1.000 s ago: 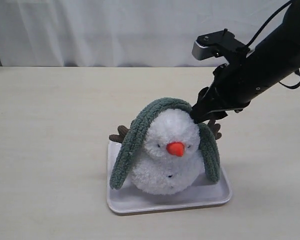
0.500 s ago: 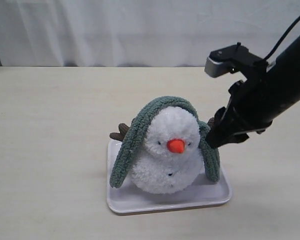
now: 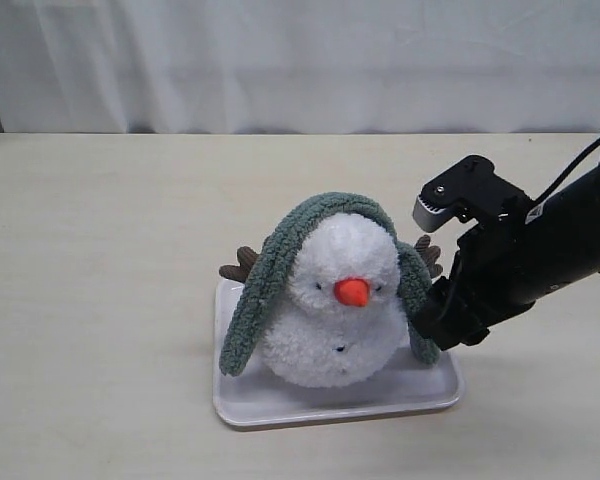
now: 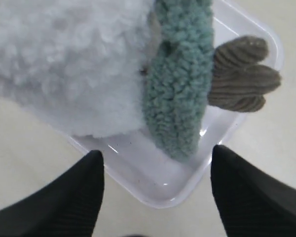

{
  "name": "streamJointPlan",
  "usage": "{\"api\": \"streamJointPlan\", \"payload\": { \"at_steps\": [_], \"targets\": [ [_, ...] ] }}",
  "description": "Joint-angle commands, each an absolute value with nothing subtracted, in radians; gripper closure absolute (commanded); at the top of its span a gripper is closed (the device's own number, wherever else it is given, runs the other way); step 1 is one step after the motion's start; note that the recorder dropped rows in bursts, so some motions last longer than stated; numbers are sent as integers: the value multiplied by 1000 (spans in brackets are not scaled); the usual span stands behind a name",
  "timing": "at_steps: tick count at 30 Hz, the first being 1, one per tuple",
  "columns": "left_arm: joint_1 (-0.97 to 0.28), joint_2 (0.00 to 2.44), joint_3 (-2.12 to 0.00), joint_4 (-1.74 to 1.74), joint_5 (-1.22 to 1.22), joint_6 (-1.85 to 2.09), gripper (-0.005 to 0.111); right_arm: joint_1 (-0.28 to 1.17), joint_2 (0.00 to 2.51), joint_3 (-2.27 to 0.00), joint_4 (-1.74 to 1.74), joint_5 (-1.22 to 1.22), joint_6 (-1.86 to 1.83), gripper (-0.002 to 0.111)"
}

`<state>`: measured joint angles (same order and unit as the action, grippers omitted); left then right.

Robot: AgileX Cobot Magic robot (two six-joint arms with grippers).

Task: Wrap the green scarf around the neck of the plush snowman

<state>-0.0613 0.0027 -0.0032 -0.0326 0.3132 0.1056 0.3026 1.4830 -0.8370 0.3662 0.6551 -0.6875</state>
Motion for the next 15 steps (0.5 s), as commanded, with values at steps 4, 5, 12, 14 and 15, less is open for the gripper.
{"api": "streamJointPlan", "payload": {
  "at_steps": [4, 5, 12, 14, 15],
  "targets": [
    [-68, 0, 0, -32, 304, 107, 107, 305, 1522, -832, 407, 572, -736, 55],
    [-68, 0, 0, -32, 304, 107, 107, 305, 1526, -832, 407, 572, -736, 57],
    [-68, 0, 0, -32, 304, 107, 107, 305, 1523, -841, 419, 599, -744, 96],
    [-68, 0, 0, -32, 304, 107, 107, 305, 1524, -860, 438, 657, -748, 104],
    [-68, 0, 0, -32, 304, 107, 107, 305, 1522, -874, 454, 688, -748, 104]
  ]
}}
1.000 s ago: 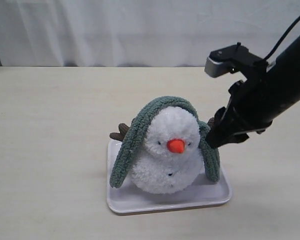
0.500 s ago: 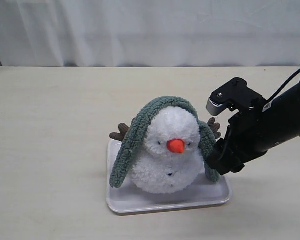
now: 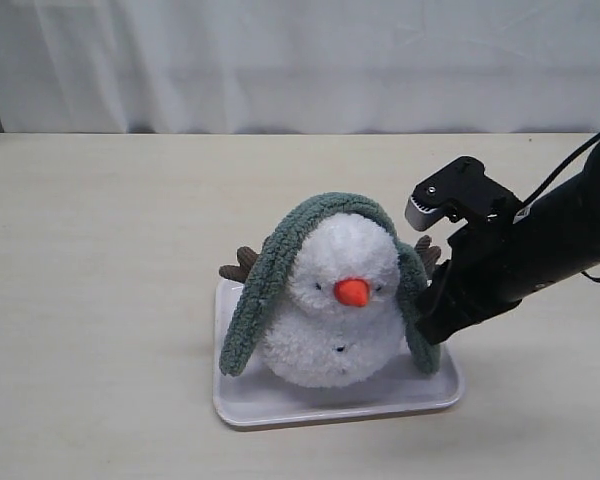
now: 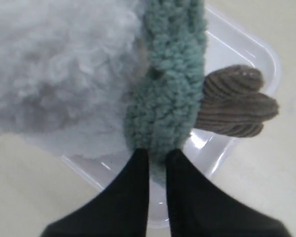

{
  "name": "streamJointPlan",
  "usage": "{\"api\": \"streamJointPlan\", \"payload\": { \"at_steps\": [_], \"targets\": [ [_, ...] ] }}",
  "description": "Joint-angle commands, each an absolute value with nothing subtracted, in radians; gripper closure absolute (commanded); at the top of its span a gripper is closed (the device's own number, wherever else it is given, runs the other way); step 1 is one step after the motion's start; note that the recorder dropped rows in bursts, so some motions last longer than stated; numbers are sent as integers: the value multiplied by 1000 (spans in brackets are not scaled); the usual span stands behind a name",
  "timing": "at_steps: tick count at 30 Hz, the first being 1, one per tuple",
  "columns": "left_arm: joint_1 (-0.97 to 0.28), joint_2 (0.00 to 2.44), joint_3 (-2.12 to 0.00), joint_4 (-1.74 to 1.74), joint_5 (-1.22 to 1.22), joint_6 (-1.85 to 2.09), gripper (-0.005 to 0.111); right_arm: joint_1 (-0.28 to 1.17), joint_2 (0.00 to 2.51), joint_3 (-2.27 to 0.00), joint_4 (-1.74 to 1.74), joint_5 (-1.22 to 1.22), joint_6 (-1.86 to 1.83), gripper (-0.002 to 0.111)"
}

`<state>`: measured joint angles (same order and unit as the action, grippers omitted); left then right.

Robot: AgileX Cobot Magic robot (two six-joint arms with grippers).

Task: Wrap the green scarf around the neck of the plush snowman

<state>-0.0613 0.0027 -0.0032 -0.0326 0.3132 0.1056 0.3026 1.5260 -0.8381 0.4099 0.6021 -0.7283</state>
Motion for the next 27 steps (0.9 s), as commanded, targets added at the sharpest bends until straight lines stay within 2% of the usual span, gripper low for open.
{"api": "streamJointPlan", "payload": {
  "at_steps": [1, 20, 27],
  "targets": [
    [-68, 0, 0, -32, 304, 107, 107, 305, 1522, -887, 467, 714, -748, 104],
    [-68, 0, 0, -32, 304, 107, 107, 305, 1520, -985, 594, 953, -748, 104],
    [-68, 0, 0, -32, 304, 107, 107, 305, 1418, -1009, 687, 968, -837, 104]
  ]
}}
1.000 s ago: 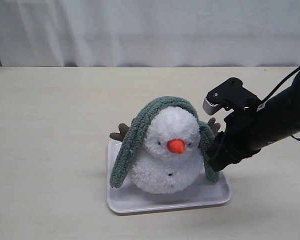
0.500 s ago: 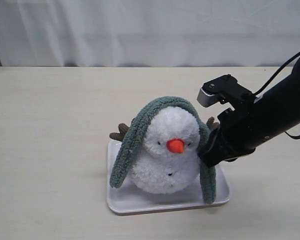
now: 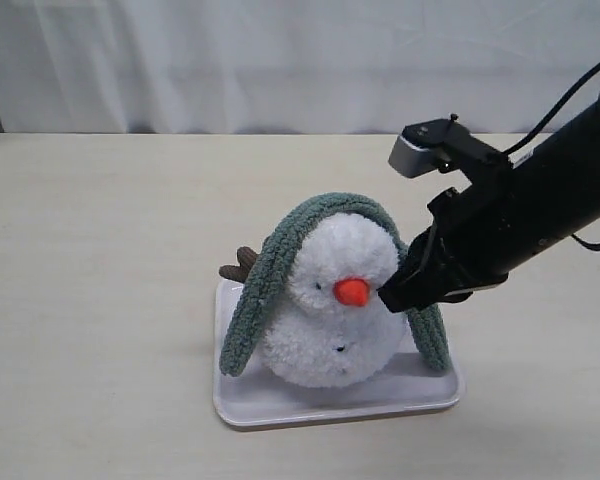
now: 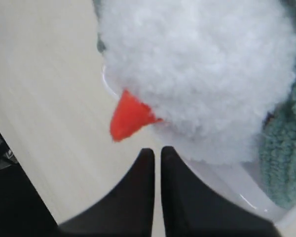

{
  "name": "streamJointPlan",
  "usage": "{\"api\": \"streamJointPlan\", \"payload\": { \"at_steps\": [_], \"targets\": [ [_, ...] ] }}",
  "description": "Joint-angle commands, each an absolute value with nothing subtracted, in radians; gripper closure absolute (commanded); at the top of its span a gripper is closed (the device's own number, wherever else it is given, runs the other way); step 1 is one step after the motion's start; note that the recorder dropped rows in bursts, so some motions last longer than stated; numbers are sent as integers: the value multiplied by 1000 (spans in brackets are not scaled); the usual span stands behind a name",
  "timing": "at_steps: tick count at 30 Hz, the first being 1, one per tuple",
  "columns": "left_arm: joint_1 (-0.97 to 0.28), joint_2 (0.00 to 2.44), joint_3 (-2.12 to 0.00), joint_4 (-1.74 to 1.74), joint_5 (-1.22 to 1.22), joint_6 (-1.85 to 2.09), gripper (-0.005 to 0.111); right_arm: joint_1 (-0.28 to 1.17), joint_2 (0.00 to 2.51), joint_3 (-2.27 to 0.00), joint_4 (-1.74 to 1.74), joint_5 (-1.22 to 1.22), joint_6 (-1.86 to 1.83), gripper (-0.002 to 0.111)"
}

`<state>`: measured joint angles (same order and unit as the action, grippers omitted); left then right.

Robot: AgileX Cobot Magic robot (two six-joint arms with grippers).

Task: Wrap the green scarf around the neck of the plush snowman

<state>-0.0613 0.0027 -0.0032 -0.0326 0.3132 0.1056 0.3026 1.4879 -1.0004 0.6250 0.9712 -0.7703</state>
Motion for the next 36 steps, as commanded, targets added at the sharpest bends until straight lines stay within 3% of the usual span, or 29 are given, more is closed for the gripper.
{"api": "streamJointPlan", "payload": {
  "at_steps": [1, 9, 20, 31, 36],
  "targets": [
    [-68, 0, 0, -32, 304, 107, 107, 305, 1395, -1009, 698, 952, -845, 104],
    [-68, 0, 0, -32, 304, 107, 107, 493, 1077, -913, 582, 647, -811, 104],
    [-68, 0, 0, 59, 252, 112, 107, 495, 563, -653, 451, 295, -751, 104],
    [-68, 0, 0, -293, -75, -80, 107, 505, 345, -554, 451, 151, -747, 104],
    [-70, 0, -36, -296, -6, -130, 107, 528, 290, -518, 454, 85, -747, 104]
  ]
}}
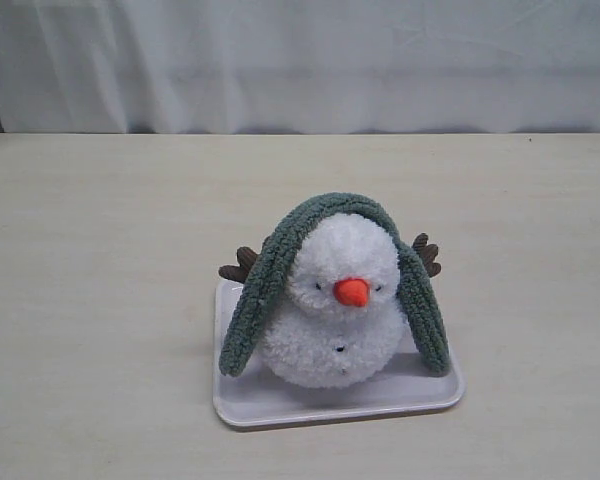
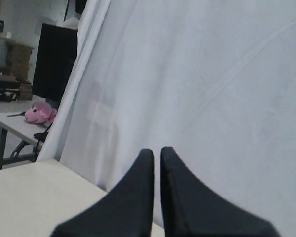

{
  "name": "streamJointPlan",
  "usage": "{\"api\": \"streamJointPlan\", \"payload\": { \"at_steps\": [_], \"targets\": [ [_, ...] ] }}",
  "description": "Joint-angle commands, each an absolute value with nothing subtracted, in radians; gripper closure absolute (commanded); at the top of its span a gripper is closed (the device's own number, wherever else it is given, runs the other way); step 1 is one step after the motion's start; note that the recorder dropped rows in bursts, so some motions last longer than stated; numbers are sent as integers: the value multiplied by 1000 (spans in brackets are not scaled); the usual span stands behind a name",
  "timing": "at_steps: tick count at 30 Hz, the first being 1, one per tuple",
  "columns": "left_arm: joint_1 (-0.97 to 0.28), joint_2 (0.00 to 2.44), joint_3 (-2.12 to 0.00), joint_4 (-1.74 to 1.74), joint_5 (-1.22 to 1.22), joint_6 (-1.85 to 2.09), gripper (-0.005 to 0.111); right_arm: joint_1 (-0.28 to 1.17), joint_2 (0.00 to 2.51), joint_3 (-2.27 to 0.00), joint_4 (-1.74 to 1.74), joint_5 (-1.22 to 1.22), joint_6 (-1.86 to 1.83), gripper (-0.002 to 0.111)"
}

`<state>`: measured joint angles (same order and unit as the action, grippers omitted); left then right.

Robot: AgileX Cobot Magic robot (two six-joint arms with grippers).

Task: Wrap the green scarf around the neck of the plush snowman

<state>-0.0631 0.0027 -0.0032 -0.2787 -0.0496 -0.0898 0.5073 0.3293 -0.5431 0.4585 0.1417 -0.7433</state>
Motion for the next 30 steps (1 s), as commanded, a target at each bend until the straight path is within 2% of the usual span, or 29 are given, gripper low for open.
{"api": "streamJointPlan", "payload": {
  "at_steps": [1, 8, 16, 19, 22, 24, 30],
  "targets": [
    [-70, 0, -59, -286, 23, -130, 107, 533, 285, -516, 454, 83, -747, 104],
    [-70, 115, -201, -262, 75, -98, 107, 538, 272, -516, 454, 81, -747, 104],
    [-100, 390, -320, -264, 12, -76, 107, 538, 272, -516, 454, 81, -747, 104],
    [-217, 544, -374, -177, -130, -76, 107, 538, 272, -516, 454, 81, -747, 104],
    [-394, 788, -505, 0, -183, -76, 107, 538, 272, -516, 454, 81, -747, 104],
    [-499, 935, -590, 91, -137, -78, 107, 538, 272, -516, 454, 81, -747, 104],
    [-685, 1315, -843, 182, 125, -73, 107, 538, 272, -516, 454, 81, -747, 104]
  ]
}}
